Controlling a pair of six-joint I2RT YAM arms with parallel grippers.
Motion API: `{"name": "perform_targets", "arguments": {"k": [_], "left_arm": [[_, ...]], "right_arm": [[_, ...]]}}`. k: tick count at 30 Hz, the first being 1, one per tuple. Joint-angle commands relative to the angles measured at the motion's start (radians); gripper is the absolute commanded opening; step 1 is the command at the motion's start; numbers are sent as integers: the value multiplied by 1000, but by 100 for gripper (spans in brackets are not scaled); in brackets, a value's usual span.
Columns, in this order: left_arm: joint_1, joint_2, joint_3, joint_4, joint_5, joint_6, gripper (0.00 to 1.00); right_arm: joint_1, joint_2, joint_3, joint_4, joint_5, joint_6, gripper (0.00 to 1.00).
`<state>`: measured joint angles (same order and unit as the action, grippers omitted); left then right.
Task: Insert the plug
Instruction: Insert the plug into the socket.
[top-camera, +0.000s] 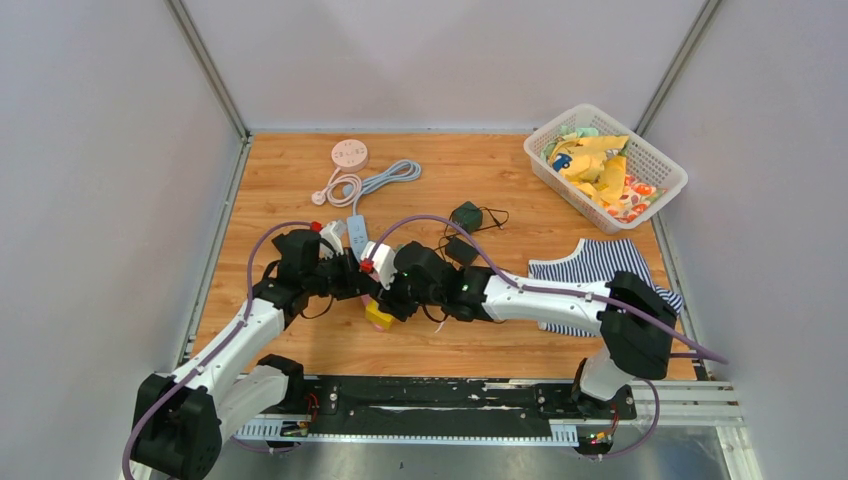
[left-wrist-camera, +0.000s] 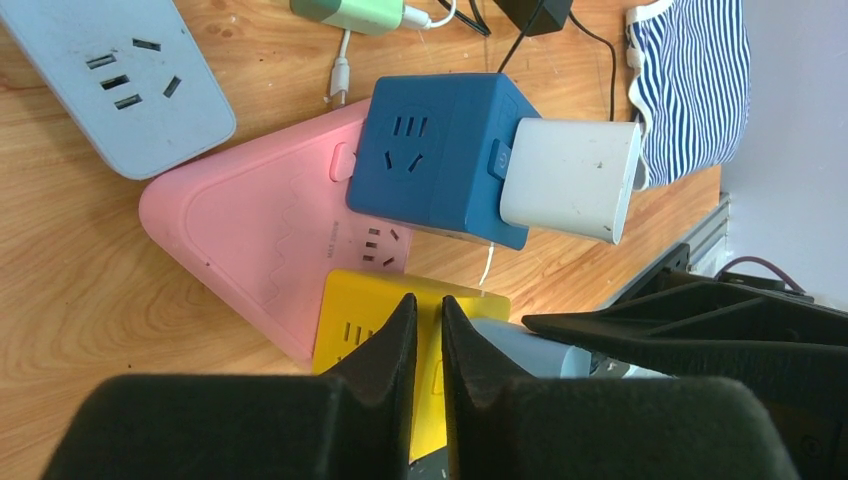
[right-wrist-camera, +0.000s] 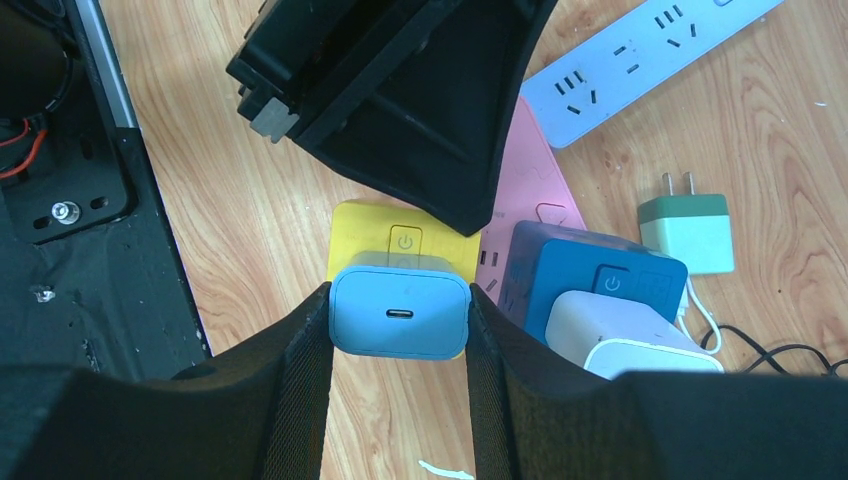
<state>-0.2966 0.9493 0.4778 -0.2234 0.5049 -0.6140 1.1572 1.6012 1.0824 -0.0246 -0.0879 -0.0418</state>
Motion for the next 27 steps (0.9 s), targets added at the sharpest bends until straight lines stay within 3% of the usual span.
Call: {"name": "perform_targets", "arguments": {"k": [1, 5, 7, 10, 14, 20, 27], "left_arm": [[-1, 15, -26, -47, 0, 2, 13], [-1, 6, -15, -50, 0, -9, 22], [-1, -2, -2, -51, -12, -19, 29], [-1, -3, 31, -56, -24, -31, 34], [-1, -3, 89, -84, -59, -28, 43], [-1, 3, 151, -91, -110, 3, 50], [-1, 126, 301, -174, -292, 123, 60]], "right_arm": [[7, 92, -102, -128, -7, 35, 0], [1, 58, -68, -138, 38, 36, 3], [-12, 26, -13, -163, 44, 36, 12], [-24, -30, 88, -203, 39, 29, 37], [-37, -73, 185, -228, 9, 3, 63], [-47, -158, 196, -226, -37, 20, 87], [-51, -278, 75, -200, 77, 65, 98]]}}
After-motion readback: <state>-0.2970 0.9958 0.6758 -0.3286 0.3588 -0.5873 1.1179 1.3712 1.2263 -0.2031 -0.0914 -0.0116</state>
